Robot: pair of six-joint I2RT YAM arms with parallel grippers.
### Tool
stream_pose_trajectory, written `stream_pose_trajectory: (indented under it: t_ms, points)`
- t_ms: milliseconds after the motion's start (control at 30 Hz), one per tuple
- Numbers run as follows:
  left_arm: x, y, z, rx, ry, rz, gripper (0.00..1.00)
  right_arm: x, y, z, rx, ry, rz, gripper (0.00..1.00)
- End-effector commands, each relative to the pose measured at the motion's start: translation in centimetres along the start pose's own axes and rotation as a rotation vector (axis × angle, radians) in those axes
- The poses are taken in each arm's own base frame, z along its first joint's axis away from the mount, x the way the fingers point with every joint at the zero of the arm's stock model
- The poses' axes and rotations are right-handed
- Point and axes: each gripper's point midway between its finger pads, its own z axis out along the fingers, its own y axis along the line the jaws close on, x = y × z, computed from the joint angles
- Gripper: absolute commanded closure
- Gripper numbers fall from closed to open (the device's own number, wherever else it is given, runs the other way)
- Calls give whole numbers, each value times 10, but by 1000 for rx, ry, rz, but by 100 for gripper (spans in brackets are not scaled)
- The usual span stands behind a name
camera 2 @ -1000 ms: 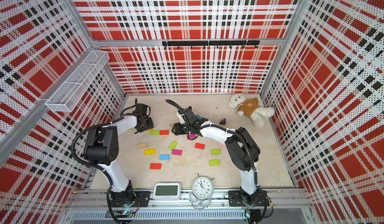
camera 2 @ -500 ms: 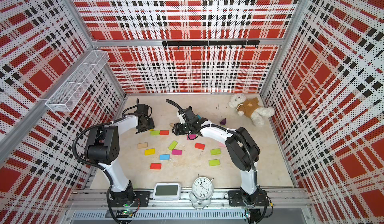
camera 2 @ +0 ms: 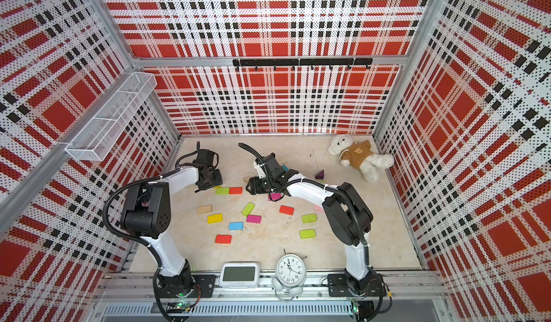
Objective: Assemble a carrot with building blocks
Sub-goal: Assemble the building block at the center of the board.
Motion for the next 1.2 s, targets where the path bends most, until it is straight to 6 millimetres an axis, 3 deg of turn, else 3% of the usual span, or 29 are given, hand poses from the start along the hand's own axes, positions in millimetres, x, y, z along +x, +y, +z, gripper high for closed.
stream_pose_trajectory:
  t_ms: [0, 633, 867, 1033, 1167]
  points:
    - [0, 0, -12, -2, -17, -4, 54, -8, 2, 3, -25, -28, 2, 42]
    - [7, -2, -20, 8, -17, 1, 55, -6, 3, 3, -41, -33, 17, 42]
    - [-6, -6, -44, 45, -77, -20, 54, -10, 6, 2, -45, -40, -1, 42]
    - [-20, 7, -65, 72, -131, -85, 53, -26, 17, 9, -76, -54, -65, 45]
    - [-25, 31, -65, 96, -151, -198, 56, -43, 26, 34, -107, -35, -108, 53]
